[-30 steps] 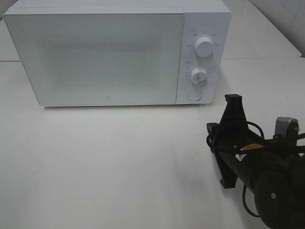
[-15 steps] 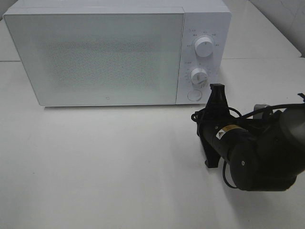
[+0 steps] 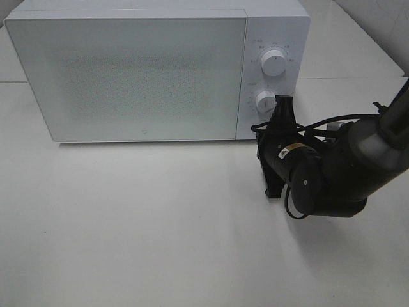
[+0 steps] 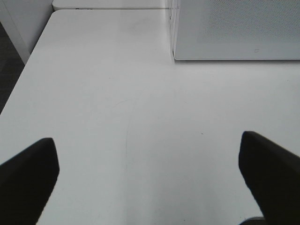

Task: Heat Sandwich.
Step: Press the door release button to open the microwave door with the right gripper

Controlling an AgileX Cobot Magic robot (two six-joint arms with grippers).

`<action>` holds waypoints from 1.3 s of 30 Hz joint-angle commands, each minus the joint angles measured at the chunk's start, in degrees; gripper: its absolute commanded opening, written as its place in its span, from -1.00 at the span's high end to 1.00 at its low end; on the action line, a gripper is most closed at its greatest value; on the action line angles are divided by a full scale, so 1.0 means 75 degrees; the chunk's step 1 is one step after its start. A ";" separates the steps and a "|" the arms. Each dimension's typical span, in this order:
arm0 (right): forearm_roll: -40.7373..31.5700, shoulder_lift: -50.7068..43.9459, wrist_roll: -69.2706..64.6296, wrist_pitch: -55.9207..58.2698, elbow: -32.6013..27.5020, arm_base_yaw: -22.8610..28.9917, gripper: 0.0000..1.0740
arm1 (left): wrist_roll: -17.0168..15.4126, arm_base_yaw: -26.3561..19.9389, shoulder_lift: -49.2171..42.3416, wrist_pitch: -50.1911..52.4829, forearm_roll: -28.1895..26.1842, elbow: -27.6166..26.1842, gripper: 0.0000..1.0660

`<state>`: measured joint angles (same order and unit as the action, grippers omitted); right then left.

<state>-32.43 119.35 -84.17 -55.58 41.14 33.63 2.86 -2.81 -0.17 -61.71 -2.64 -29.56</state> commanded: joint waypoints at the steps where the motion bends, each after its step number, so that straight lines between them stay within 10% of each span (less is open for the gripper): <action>1: 0.0122 0.0031 0.0290 0.0031 0.0244 -0.0122 1.00 | -0.0008 0.0000 -0.0076 0.0076 -0.0053 0.0000 -0.88; 39: -0.0619 0.0810 0.0726 -0.0726 0.1436 -0.0206 1.00 | -0.0008 0.0000 -0.0076 0.0076 -0.0053 0.0000 -0.88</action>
<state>-38.04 124.79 -79.70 -56.15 49.33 32.54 2.86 -2.81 -0.17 -61.71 -2.64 -29.56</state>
